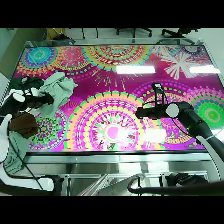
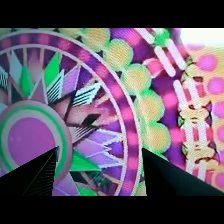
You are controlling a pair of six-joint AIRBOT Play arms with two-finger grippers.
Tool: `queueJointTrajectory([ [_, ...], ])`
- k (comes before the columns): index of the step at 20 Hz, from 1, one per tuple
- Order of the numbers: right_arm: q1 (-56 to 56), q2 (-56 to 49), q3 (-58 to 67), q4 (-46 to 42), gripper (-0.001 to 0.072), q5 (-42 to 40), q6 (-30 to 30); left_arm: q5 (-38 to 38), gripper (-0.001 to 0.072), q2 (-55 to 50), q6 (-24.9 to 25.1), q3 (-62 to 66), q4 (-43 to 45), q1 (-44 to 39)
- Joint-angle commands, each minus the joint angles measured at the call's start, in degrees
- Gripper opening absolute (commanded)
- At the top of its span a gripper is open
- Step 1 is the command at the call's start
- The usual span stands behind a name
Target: Fold the shirts.
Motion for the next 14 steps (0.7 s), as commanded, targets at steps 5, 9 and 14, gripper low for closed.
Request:
queueJointTrajectory([
  [5,-0.04,-0.42,0.07,-0.46,0.0077,-0.07,0.22,-32.92,0.0012,-12.04,0.22,21.46,-4.98,-3.48],
  [9,-3.39,0.02,1.92,-0.24,0.0019,1.62,0.22,-38.51,0.0013,-2.27,0.15,26.27,-19.80,-10.88],
  [14,-16.00,0.04,6.27,0.26,0.0018,13.38,-1.70,-40.54,0.0014,9.64,-3.67,20.81,-23.23,-27.96],
])
